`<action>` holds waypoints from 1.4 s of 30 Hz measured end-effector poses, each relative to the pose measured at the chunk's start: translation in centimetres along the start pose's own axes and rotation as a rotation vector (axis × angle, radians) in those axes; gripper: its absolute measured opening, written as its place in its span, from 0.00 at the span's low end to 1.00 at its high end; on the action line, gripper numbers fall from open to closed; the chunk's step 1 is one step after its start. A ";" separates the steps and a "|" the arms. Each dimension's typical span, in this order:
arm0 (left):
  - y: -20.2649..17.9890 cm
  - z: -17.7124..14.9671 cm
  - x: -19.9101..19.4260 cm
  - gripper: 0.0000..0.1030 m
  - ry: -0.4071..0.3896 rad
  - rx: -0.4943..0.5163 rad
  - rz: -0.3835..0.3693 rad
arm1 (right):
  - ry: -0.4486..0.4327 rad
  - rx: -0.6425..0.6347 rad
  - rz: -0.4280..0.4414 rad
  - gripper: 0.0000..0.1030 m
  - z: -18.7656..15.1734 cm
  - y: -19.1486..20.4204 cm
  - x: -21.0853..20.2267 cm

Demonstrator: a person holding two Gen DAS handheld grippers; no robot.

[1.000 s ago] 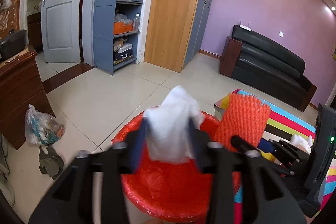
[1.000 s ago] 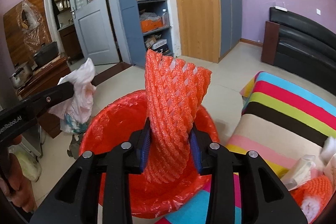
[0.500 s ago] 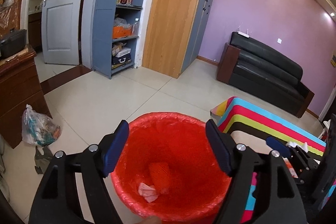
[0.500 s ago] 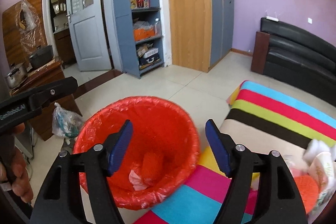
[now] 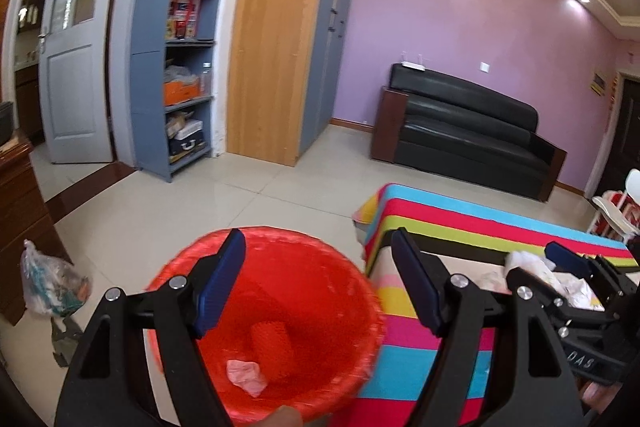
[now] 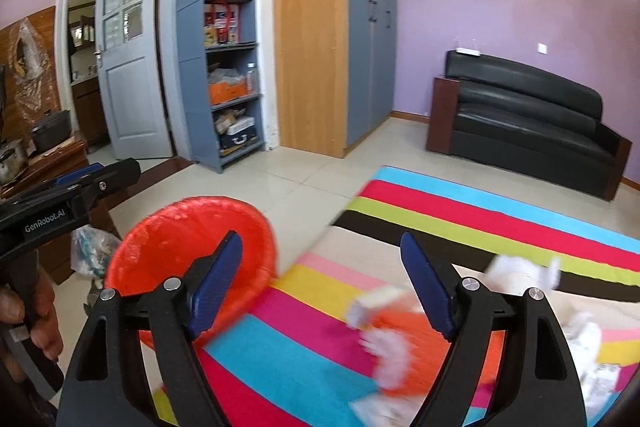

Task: Collect trash
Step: 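Move both tools back over the table to the remaining trash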

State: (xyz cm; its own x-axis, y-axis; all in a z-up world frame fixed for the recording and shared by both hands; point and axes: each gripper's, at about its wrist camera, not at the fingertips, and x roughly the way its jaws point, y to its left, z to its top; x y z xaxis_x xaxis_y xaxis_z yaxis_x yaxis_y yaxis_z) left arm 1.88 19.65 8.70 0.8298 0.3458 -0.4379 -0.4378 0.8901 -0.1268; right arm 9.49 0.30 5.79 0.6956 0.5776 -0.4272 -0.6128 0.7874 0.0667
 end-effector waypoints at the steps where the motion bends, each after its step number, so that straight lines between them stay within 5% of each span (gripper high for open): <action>1: -0.7 -0.2 0.1 0.71 0.003 0.007 -0.017 | 0.001 0.006 -0.008 0.75 -0.3 -0.7 -0.4; 16: -10.2 -2.5 2.3 0.71 0.047 0.093 -0.176 | 0.002 0.081 -0.168 0.78 -2.8 -11.3 -5.0; 42: -20.5 -7.7 6.7 0.71 0.218 0.299 -0.406 | 0.100 0.211 -0.257 0.80 -7.6 -17.5 -6.0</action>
State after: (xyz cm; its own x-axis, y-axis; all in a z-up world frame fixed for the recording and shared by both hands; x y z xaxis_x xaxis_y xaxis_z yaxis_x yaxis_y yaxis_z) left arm 13.69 1.45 1.51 0.8066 -0.0847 -0.5849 0.0469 0.9957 -0.0796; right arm 13.14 -18.59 0.33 0.7705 0.3391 -0.5398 -0.3240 0.9376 0.1265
